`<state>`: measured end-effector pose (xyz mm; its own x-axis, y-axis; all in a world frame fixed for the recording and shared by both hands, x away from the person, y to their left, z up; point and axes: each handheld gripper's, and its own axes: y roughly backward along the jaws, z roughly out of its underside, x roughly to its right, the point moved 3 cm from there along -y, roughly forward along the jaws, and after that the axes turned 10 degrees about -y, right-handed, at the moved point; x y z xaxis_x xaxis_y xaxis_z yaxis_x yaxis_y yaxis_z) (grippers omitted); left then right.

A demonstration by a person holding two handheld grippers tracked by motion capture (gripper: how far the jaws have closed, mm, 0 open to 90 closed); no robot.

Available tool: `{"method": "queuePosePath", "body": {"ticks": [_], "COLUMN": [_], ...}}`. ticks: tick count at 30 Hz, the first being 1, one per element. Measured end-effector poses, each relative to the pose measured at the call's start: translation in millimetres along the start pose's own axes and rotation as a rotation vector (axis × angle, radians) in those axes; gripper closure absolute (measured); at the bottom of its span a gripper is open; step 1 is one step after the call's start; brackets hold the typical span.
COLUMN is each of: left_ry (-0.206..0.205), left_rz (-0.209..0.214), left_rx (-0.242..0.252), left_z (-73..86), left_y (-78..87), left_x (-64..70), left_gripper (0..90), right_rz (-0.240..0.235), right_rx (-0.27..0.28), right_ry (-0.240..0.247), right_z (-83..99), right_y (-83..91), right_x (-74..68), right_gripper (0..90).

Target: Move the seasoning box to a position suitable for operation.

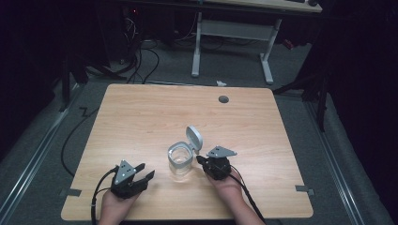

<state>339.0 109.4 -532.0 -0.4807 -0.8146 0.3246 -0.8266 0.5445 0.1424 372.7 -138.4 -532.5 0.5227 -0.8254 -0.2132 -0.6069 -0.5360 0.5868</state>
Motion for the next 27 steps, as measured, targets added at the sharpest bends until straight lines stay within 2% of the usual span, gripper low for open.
{"method": "queuePosePath", "body": {"ticks": [9,17,27], "left_ry": [0.007,0.008,0.002], "left_rz": [-0.003,0.002,0.001], "left_rx": [0.0,-0.004,-0.008], "left_z": [0.2,0.5,1.4], "left_y": [-0.2,-0.3,-0.7], "left_x": [-0.7,0.5,0.9], "left_gripper": [50.7,50.9,52.8], "right_rz": [-0.007,0.0,0.001], "right_rx": [0.009,0.007,0.019], "right_ry": [-0.031,-0.042,-0.045], "right_z": [-11.2,-13.9,-28.7], "right_y": [-6.7,-10.5,-21.7], "right_x": [6.0,12.0,13.1], "right_gripper": [89.9,89.9,89.9]}}
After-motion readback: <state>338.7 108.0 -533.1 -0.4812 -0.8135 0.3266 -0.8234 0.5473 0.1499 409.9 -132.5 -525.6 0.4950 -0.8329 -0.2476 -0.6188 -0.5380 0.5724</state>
